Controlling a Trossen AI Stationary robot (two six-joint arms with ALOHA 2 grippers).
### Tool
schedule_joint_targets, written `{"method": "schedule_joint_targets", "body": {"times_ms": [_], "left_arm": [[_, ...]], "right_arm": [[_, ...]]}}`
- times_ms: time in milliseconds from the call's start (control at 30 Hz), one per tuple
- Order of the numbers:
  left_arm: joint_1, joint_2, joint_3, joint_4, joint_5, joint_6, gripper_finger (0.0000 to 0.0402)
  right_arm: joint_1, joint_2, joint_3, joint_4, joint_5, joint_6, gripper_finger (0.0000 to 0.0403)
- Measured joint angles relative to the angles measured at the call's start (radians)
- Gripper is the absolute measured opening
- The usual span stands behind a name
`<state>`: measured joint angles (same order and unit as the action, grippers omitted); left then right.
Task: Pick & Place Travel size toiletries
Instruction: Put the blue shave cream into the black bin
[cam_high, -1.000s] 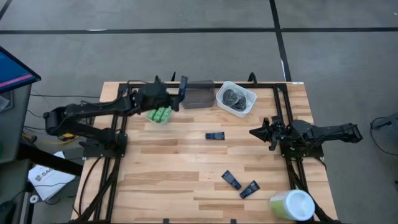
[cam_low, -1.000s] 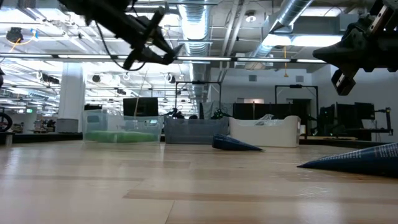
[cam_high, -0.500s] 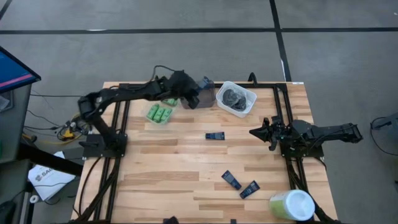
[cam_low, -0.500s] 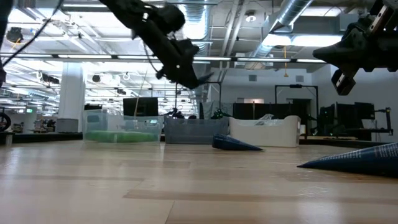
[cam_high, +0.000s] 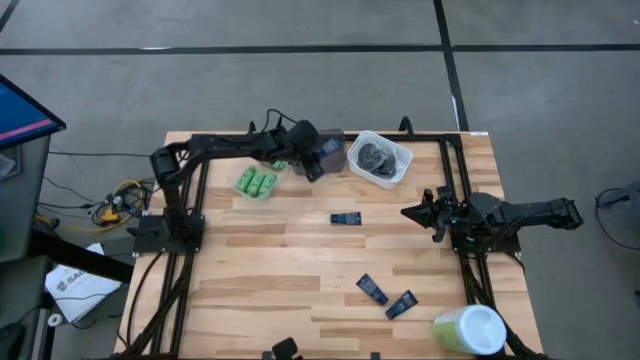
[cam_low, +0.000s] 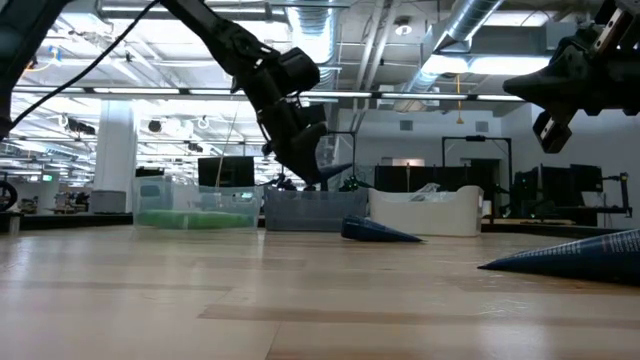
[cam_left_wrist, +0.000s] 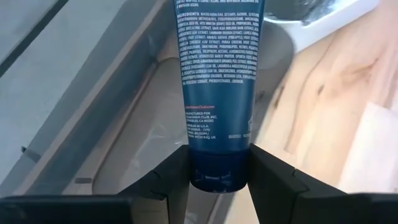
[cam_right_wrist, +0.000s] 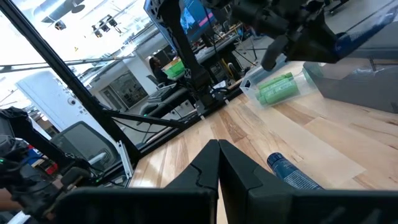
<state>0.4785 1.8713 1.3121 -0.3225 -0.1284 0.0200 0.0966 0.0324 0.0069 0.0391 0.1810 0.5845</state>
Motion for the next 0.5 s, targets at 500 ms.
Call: {"method": "schedule_joint_targets", "body": {"times_ms": [500], "left_arm": [[0.054,0.005,0.000,-0.003,-0.002,-0.002,0.0134]], "right_arm": [[0.000,0.000,0.000,0.000,0.000,0.000,0.0000]]}}
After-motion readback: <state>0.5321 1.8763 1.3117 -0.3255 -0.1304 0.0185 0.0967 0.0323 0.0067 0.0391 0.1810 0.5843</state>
